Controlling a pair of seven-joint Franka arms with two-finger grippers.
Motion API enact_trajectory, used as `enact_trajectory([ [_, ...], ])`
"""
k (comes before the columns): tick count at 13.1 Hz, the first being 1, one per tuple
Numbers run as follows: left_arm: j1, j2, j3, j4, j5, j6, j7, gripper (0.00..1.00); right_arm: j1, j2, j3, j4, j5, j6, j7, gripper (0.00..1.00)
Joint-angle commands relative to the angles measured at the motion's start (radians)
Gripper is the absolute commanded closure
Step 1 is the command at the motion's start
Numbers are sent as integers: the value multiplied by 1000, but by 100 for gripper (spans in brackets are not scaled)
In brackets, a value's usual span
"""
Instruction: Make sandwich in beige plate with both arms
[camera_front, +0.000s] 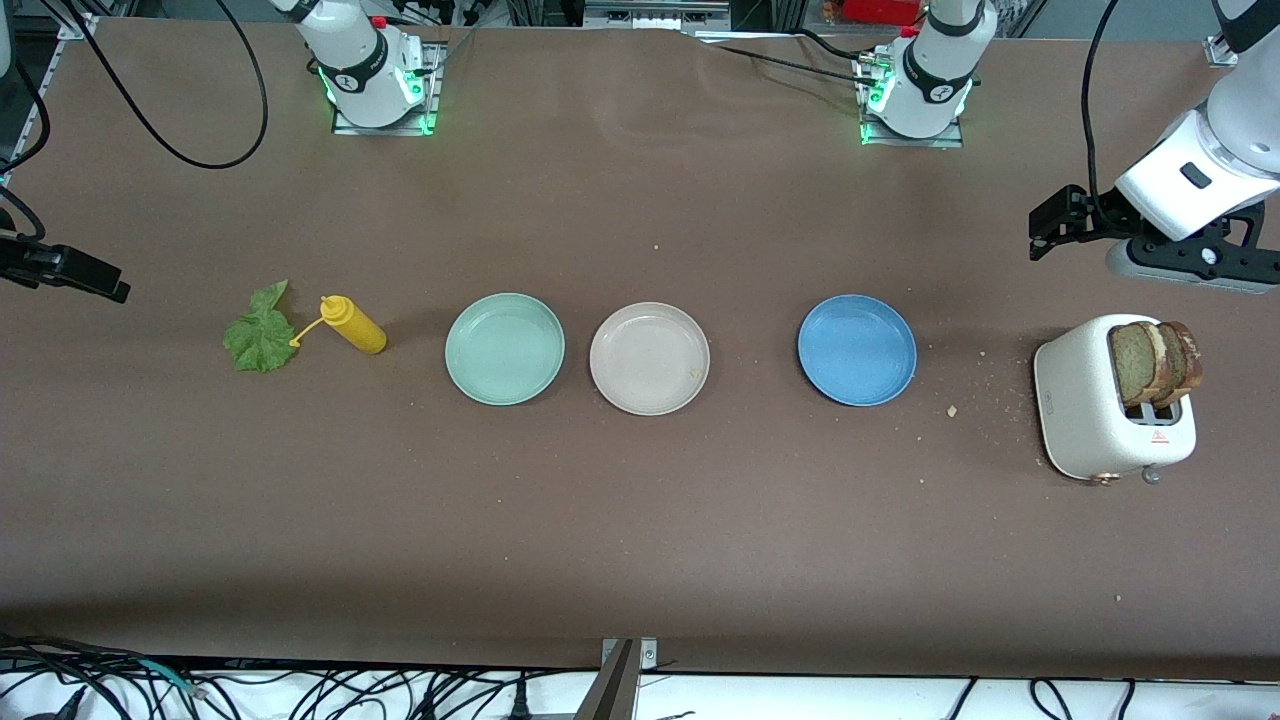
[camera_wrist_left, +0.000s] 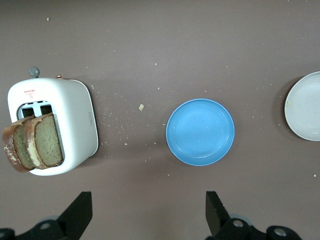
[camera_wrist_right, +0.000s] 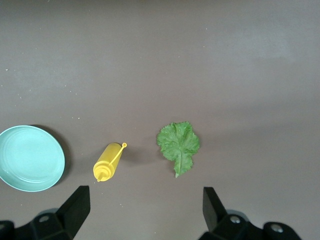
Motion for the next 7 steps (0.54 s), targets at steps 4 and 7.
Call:
enact_trajectory([
  [4, 7, -6, -3, 13, -22, -19, 4, 0, 1, 0, 17, 10, -19, -14, 3, 0],
  [7, 7, -5, -3, 13, -14, -21, 2, 0, -1, 0, 18, 10, -17, -15, 3, 0],
])
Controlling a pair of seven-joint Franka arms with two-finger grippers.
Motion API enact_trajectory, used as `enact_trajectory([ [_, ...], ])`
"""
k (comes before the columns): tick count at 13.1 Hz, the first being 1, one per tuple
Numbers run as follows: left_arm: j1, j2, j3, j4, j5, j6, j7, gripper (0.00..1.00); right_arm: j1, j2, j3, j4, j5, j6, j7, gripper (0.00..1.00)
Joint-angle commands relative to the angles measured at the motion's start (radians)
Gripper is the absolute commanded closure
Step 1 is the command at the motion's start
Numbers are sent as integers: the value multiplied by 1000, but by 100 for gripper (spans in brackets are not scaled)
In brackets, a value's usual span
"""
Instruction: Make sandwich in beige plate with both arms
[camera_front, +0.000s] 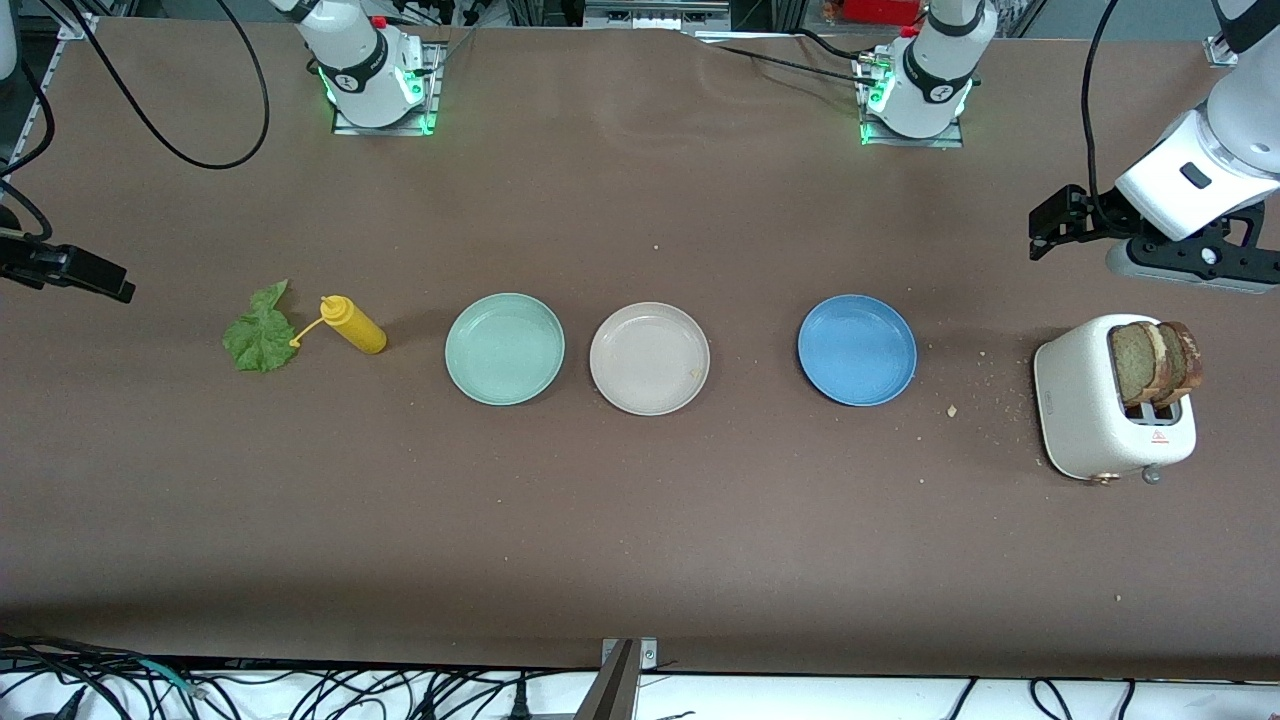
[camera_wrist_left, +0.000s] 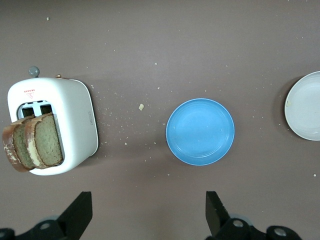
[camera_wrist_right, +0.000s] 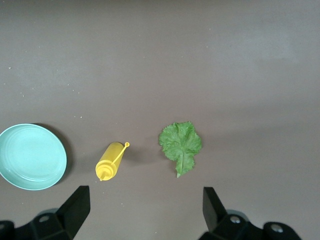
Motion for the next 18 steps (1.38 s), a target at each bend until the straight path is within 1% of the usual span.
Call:
enact_trajectory([
  [1, 7, -5, -3, 13, -11, -19, 4, 0, -2, 0, 8, 10, -17, -16, 5, 0],
  [18, 7, -5, 0, 10, -11, -35, 2, 0, -3, 0, 8, 9, -3, -17, -6, 0],
])
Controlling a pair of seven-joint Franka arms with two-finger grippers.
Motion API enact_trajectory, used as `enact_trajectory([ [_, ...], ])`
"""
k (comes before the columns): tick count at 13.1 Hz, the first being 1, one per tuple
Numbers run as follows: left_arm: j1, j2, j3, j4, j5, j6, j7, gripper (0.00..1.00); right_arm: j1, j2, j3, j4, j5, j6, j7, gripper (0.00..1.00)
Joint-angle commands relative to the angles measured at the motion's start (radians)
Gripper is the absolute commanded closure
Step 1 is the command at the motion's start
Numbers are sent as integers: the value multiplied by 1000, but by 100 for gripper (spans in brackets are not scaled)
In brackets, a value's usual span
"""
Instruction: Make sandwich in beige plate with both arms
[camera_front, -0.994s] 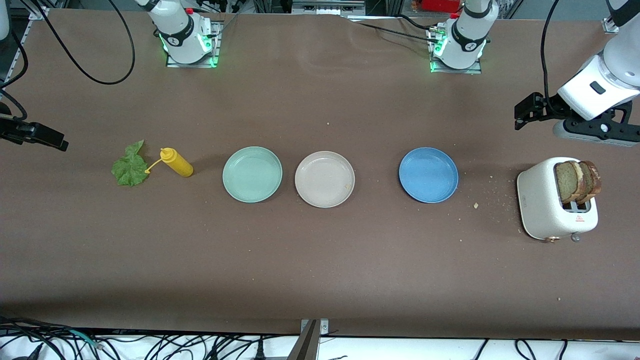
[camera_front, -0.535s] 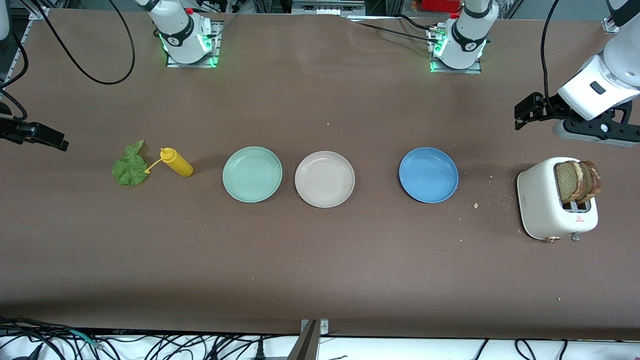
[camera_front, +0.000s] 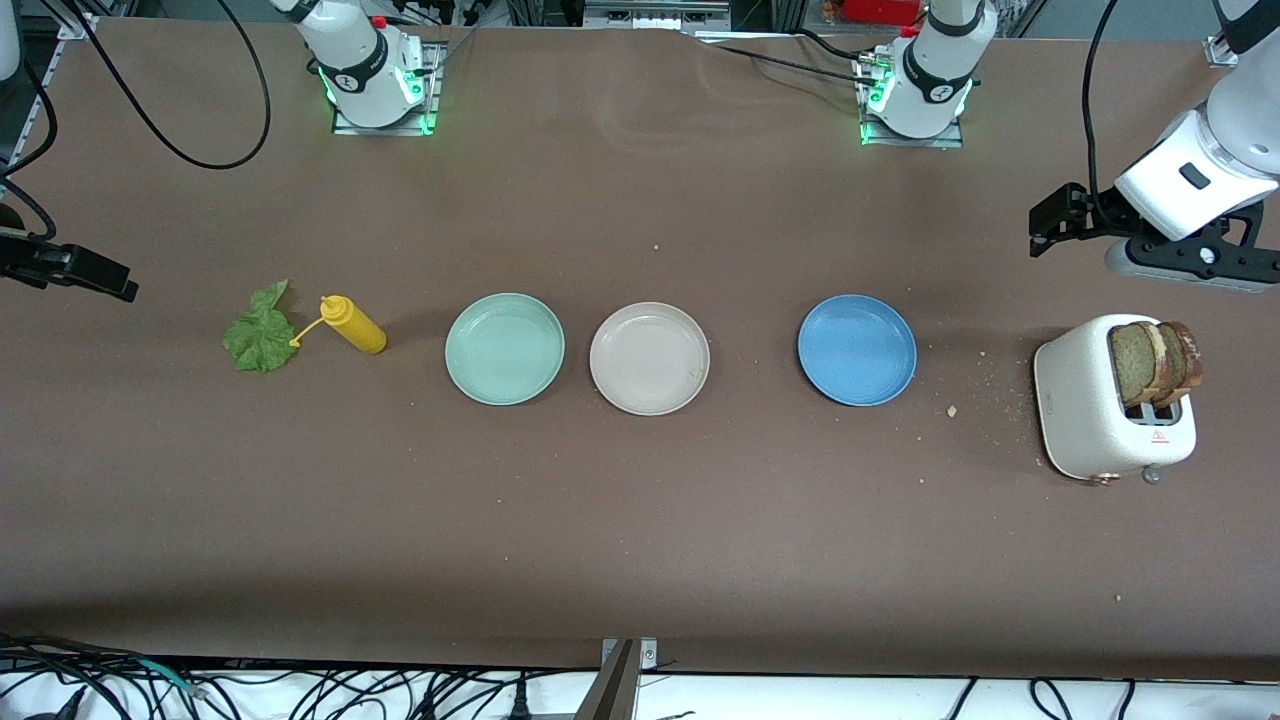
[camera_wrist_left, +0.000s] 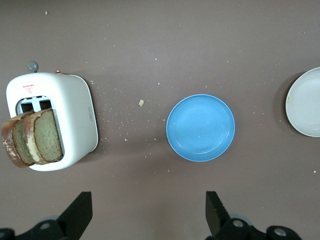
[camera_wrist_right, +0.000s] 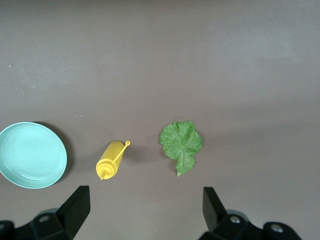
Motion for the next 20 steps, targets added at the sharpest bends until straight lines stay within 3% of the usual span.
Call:
enact_trajectory([
  [1, 6, -5, -2, 10, -11, -17, 2, 0, -3, 0, 6, 7, -4, -13, -5, 0],
  [20, 14, -3, -5, 4, -11, -32, 4, 0, -5, 0, 3, 2, 27, -14, -8, 0],
])
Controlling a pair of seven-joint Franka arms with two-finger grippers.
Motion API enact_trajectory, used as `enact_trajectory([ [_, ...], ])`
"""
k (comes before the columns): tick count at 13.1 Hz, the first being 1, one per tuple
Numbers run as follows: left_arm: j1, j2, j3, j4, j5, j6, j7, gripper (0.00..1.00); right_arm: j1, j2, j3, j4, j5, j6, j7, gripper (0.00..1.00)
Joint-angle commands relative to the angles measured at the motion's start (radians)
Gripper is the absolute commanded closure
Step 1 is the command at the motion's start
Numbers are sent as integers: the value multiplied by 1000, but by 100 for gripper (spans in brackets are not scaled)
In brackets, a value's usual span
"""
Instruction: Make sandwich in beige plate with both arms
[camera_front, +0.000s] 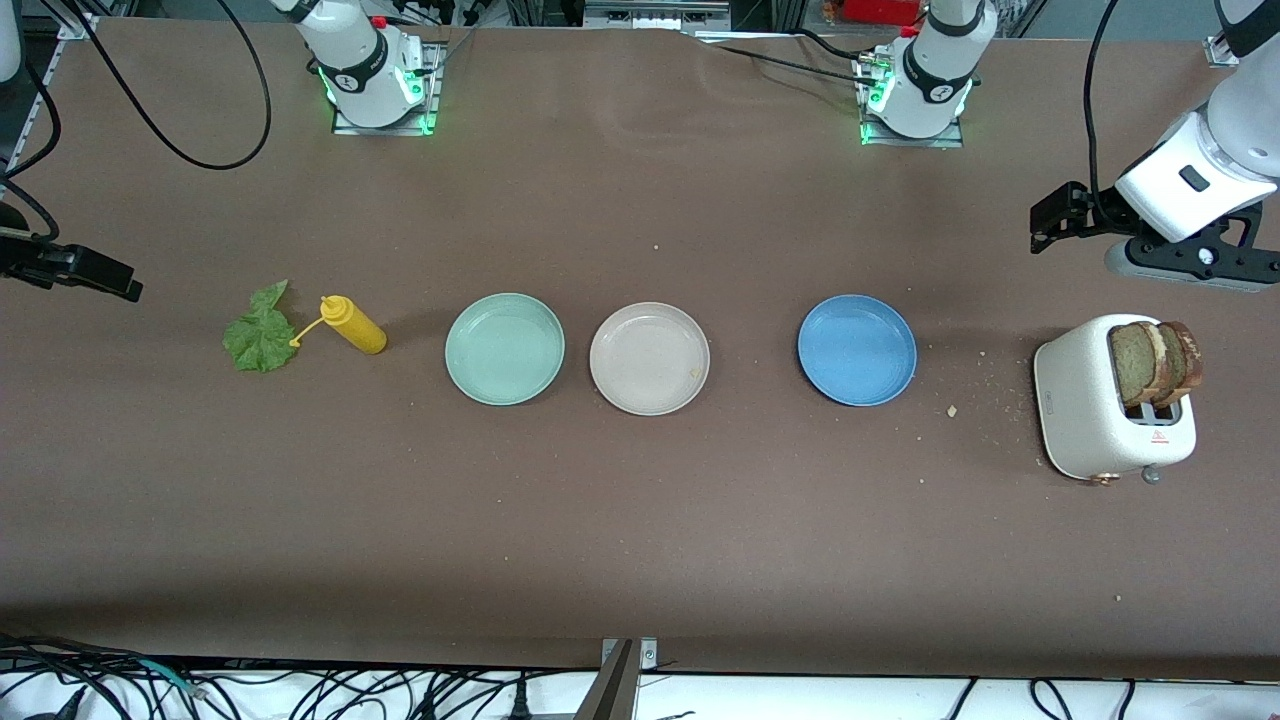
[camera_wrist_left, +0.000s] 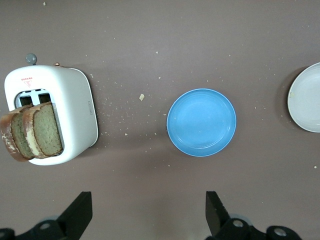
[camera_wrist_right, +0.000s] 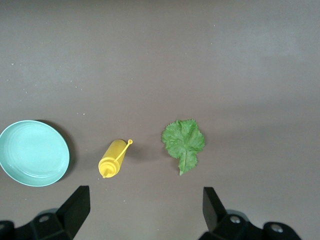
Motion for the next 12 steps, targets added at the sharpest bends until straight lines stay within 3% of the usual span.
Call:
enact_trajectory([
  [1, 10, -5, -6, 5, -11, -12, 4, 0, -5, -3, 2, 3, 17, -10, -7, 0],
  [12, 16, -1, -9, 7, -11, -29, 2, 0, -5, -4, 2, 2, 17, -12, -9, 0],
])
